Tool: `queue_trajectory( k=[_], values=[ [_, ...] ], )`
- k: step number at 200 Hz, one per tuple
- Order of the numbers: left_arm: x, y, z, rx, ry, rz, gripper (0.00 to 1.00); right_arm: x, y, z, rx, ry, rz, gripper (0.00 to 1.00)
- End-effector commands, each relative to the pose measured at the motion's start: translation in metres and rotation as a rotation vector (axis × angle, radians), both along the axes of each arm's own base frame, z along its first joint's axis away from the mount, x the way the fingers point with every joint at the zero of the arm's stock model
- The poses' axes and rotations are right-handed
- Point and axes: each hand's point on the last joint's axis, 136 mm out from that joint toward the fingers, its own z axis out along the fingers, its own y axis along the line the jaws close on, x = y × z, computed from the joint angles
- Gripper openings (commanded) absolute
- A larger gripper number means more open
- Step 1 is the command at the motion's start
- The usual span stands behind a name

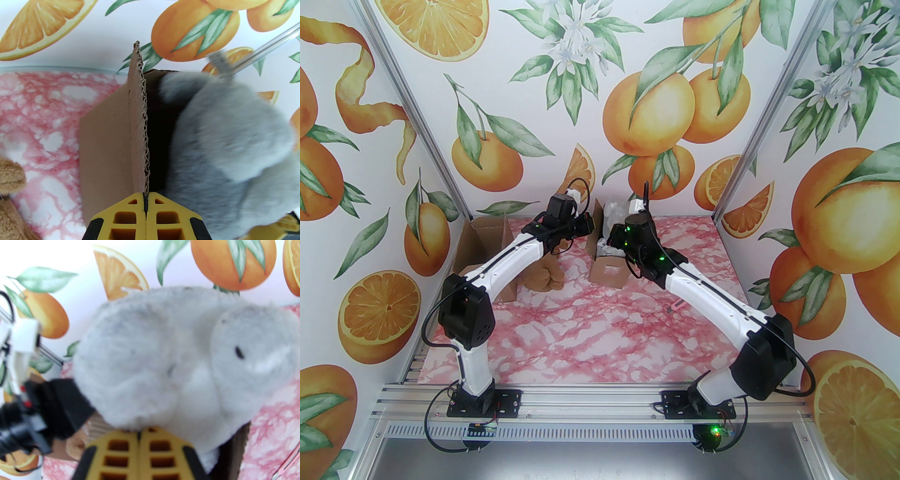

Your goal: Unpack the express box

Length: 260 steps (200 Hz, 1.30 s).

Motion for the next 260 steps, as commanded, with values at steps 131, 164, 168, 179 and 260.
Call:
queue_trajectory(
  k=[131,164,168,179,260],
  values=[
    [-0.002,0.025,-0.017,0.008,0.028,0.074,0.00,-0.047,-0.139,0.139,0.050,-0.217,-0.199,0.00],
    [-0.002,0.023,-0.014,0.003,0.022,0.062,0.12,-0.044,-0.170,0.116,0.012,-0.159,-0.234,0.00],
    [-0.003,0.023,-0.013,0.002,0.020,0.060,0.13,-0.043,-0.173,0.112,0.010,-0.148,-0.237,0.00],
    [-0.003,0.024,-0.008,0.002,0.008,0.062,0.17,-0.038,-0.179,0.099,-0.011,-0.117,-0.236,0.00],
    [-0.008,0.028,0.029,0.018,-0.118,0.029,0.61,0.005,-0.187,-0.045,-0.252,0.202,-0.131,0.00]
  ],
)
